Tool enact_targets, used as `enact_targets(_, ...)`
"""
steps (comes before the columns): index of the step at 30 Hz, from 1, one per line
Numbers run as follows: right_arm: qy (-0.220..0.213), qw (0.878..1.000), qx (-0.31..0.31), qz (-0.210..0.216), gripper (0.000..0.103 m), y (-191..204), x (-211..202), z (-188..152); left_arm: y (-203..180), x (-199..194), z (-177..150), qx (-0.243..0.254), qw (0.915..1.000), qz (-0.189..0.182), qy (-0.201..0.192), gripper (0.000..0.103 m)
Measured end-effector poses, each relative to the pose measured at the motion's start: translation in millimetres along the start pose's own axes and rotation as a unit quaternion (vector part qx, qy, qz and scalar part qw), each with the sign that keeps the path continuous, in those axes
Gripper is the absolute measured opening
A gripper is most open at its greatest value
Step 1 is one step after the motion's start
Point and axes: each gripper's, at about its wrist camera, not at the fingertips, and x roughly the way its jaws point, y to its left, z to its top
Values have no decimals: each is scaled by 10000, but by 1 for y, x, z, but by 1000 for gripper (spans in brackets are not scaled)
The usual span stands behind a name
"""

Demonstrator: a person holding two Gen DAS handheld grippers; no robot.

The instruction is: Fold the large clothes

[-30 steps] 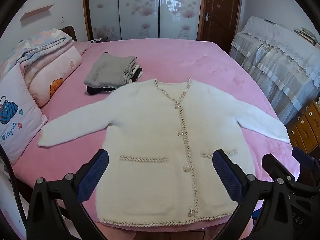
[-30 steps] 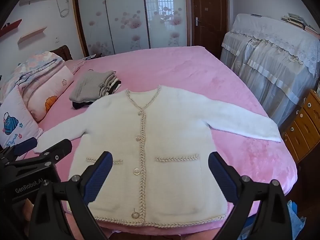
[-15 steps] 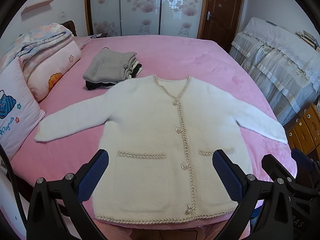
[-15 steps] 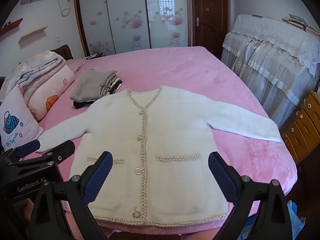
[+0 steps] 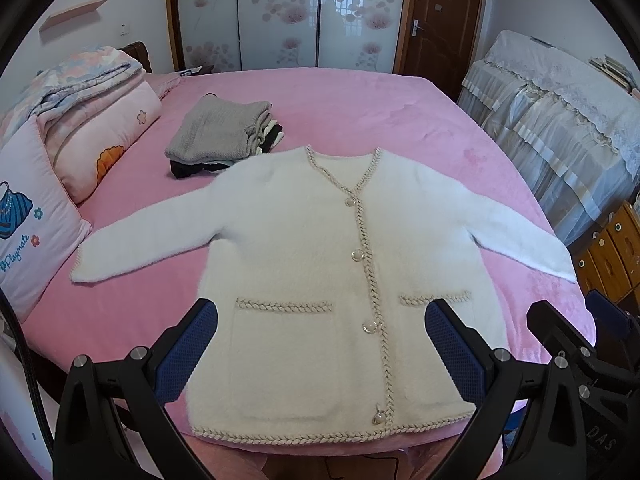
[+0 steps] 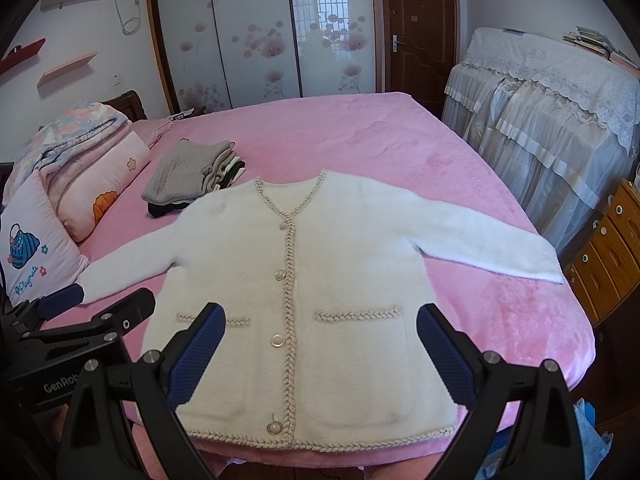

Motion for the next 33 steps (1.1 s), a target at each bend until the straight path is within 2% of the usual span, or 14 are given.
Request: enact_targets(33,-81,10000,14,36,97,-3,-8,11,-4,0,3,48,10000,37,-63,103)
